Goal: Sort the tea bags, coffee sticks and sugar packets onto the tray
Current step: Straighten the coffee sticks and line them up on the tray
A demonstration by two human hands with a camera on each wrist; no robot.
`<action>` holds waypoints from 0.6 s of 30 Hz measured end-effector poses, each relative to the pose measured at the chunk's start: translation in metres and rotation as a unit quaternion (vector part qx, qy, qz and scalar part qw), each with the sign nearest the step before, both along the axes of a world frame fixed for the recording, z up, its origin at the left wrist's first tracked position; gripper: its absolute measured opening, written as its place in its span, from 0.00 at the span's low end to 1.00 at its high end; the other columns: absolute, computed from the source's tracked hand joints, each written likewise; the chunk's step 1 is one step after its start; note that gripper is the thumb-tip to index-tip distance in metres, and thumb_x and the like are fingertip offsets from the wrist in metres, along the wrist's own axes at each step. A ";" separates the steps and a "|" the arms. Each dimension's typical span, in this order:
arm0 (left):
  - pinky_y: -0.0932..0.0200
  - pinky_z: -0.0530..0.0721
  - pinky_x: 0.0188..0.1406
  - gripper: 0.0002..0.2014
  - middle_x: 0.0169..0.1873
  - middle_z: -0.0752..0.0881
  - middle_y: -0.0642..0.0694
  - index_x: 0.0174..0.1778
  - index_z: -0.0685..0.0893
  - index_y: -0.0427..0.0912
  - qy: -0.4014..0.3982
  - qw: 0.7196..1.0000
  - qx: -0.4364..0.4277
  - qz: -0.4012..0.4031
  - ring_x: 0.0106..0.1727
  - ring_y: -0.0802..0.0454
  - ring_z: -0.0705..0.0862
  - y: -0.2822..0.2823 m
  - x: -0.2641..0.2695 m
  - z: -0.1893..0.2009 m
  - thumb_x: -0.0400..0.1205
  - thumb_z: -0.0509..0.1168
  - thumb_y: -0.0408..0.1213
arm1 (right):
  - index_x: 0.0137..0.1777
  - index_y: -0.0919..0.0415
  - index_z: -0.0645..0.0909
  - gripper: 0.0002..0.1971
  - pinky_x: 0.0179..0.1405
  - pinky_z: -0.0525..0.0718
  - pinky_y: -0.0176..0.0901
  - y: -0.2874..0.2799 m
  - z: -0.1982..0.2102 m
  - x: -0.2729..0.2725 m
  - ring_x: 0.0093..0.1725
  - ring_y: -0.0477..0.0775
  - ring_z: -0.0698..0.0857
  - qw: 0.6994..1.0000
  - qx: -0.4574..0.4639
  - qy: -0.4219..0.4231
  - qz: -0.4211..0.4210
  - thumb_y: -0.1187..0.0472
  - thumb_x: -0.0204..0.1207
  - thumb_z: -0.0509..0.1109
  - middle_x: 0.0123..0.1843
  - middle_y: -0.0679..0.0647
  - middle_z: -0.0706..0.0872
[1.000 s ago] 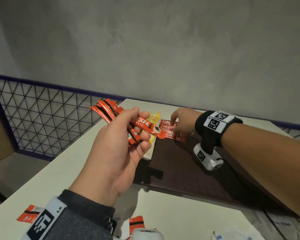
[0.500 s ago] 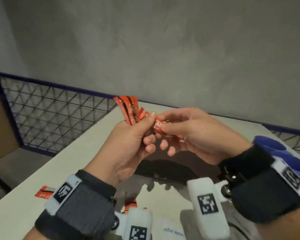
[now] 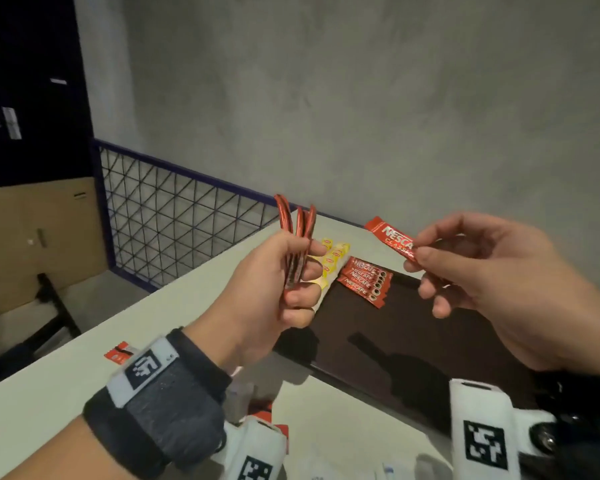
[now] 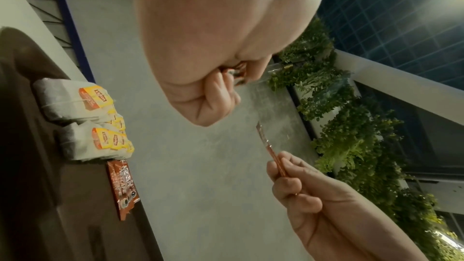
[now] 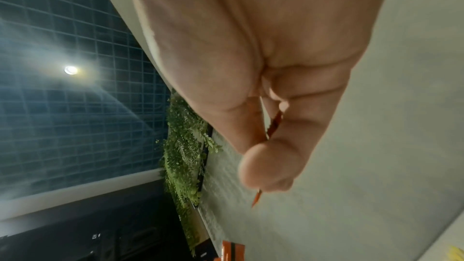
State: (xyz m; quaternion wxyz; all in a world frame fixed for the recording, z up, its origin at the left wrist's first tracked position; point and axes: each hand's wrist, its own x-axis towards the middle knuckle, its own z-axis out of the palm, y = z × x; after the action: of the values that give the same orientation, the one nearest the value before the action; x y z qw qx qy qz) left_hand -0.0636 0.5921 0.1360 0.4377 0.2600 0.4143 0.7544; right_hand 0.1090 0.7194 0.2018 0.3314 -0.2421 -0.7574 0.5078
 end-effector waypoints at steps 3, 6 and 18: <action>0.64 0.57 0.21 0.06 0.30 0.74 0.52 0.40 0.83 0.44 0.119 0.992 -0.015 -0.037 0.25 0.57 0.61 -0.001 0.005 0.000 0.84 0.67 0.37 | 0.41 0.64 0.87 0.08 0.25 0.82 0.48 0.011 -0.003 0.001 0.27 0.64 0.82 0.997 0.059 -0.039 -0.039 0.73 0.80 0.72 0.35 0.72 0.88; 0.66 0.60 0.21 0.14 0.27 0.78 0.55 0.32 0.90 0.51 0.184 0.980 -0.027 -0.065 0.26 0.58 0.62 -0.005 0.009 0.001 0.84 0.69 0.37 | 0.38 0.63 0.88 0.11 0.33 0.82 0.52 0.014 -0.005 -0.003 0.23 0.58 0.83 0.991 0.094 -0.059 -0.080 0.58 0.79 0.75 0.29 0.62 0.89; 0.65 0.58 0.19 0.10 0.30 0.60 0.50 0.31 0.85 0.50 0.193 0.980 -0.026 -0.045 0.27 0.55 0.55 -0.001 0.008 -0.005 0.77 0.77 0.43 | 0.42 0.69 0.89 0.07 0.23 0.81 0.44 -0.002 -0.011 -0.006 0.30 0.54 0.87 0.988 0.050 -0.114 0.097 0.64 0.76 0.79 0.32 0.57 0.90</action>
State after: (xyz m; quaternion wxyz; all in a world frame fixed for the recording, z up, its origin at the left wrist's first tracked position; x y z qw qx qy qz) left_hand -0.0553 0.5912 0.1305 0.3895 0.4075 0.4986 0.6585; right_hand 0.1031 0.7178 0.1913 0.2039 -0.2074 -0.8344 0.4682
